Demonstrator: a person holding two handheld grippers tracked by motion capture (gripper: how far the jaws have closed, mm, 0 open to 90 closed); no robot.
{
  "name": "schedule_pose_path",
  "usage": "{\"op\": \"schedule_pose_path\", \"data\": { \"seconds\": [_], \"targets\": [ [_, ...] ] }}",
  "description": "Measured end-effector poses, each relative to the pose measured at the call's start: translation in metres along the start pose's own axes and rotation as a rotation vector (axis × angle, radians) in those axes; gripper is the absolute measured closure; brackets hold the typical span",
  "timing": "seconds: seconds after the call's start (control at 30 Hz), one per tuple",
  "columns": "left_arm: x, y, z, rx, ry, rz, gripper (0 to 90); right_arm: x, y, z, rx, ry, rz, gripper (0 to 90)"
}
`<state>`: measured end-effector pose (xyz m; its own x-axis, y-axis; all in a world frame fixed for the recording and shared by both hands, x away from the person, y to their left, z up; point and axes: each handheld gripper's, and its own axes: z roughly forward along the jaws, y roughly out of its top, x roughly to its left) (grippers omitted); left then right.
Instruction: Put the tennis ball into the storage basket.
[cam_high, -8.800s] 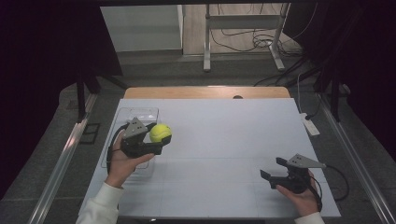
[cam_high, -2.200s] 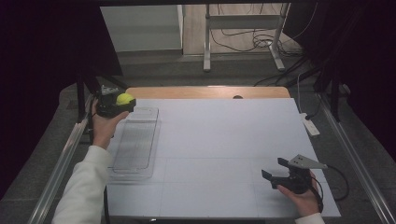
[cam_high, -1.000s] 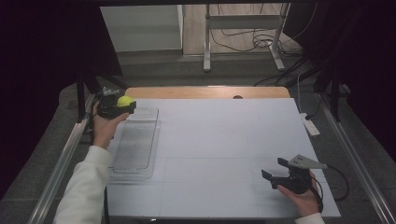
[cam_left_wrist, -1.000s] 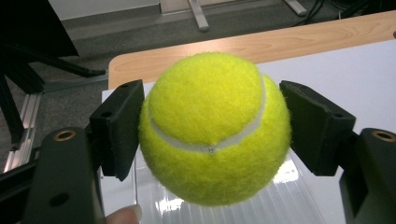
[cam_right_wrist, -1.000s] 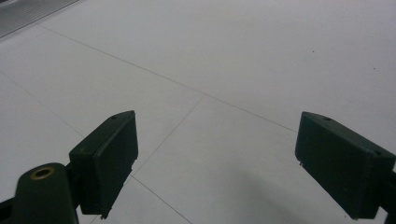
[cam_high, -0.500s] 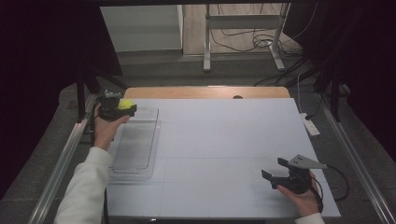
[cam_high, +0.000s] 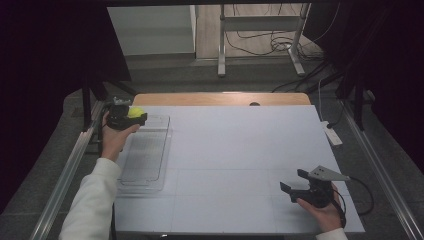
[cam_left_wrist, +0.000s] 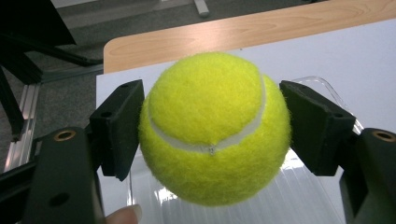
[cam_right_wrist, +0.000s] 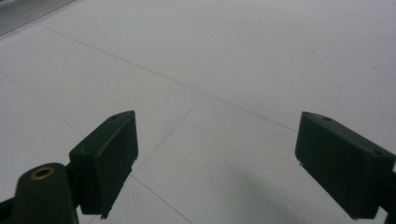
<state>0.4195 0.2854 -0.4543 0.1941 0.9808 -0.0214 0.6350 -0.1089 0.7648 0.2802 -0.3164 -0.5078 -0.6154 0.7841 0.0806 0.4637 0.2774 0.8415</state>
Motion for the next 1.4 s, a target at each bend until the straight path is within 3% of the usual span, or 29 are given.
{"op": "schedule_pose_path", "data": {
  "seconds": [1.4],
  "targets": [
    [-0.003,-0.01,0.012,0.076,-0.001,0.023,26.4,0.001,0.0,0.0,0.001,-0.001,-0.003,13.7]
  ]
}}
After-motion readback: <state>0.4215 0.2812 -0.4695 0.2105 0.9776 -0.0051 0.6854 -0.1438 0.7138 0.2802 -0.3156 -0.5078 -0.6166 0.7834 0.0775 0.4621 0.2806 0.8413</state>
